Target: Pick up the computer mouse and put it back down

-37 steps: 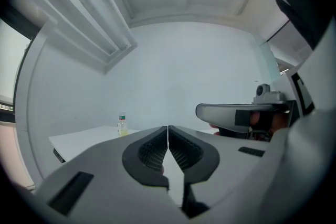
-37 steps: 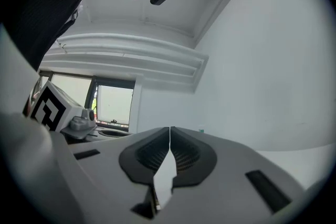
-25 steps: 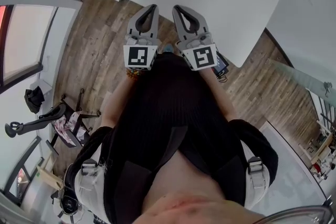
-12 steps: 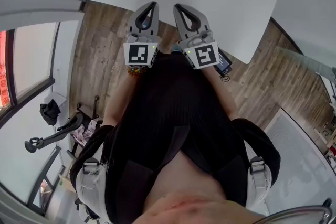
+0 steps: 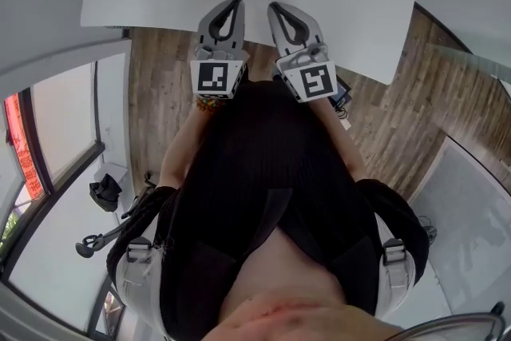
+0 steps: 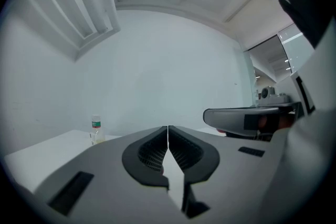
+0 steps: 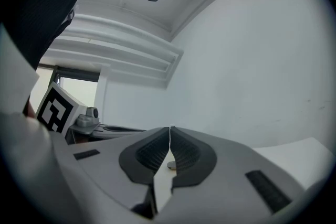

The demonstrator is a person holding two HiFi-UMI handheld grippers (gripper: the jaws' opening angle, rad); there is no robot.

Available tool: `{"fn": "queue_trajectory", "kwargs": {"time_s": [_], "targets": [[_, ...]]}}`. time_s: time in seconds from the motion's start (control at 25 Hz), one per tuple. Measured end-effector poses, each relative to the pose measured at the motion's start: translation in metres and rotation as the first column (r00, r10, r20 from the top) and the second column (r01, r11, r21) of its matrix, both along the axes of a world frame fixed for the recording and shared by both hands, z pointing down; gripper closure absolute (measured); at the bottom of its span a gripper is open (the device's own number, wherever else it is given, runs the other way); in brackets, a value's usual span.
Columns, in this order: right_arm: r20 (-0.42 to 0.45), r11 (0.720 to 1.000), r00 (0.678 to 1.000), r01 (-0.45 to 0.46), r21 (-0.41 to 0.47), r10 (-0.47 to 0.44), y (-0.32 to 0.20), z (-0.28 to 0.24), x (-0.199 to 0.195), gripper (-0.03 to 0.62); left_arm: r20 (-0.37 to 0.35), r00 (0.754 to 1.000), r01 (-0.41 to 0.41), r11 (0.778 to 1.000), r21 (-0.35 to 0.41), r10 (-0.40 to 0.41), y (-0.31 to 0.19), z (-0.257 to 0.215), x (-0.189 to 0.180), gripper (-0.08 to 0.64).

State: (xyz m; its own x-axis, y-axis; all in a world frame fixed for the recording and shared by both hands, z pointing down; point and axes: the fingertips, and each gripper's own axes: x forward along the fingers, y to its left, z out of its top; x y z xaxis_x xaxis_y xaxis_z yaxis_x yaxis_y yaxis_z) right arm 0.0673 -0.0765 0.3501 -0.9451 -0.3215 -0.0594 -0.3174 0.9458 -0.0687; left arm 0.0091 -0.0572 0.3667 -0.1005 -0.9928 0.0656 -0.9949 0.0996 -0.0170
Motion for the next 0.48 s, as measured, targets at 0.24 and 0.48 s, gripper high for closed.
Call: {"fn": "queue_trajectory", "kwargs": {"time_s": [0.24, 0.48], "targets": [[-0.009, 0.994, 0.994, -0.106, -0.01, 0.106, -0.009, -0.001, -0.008, 0.563, -0.01, 0.995, -0.1, 0.995, -0.007, 0.1, -0.018, -0.005, -0.014, 0.545], [-0.018, 0.977, 0.977, -0.212, -0.013, 0.212, -0.011, 0.0, -0.004, 0.563, 0.003, 0.982, -0.189, 0.982, -0.003, 0.189, -0.028, -0.004, -0.019, 0.545]]}}
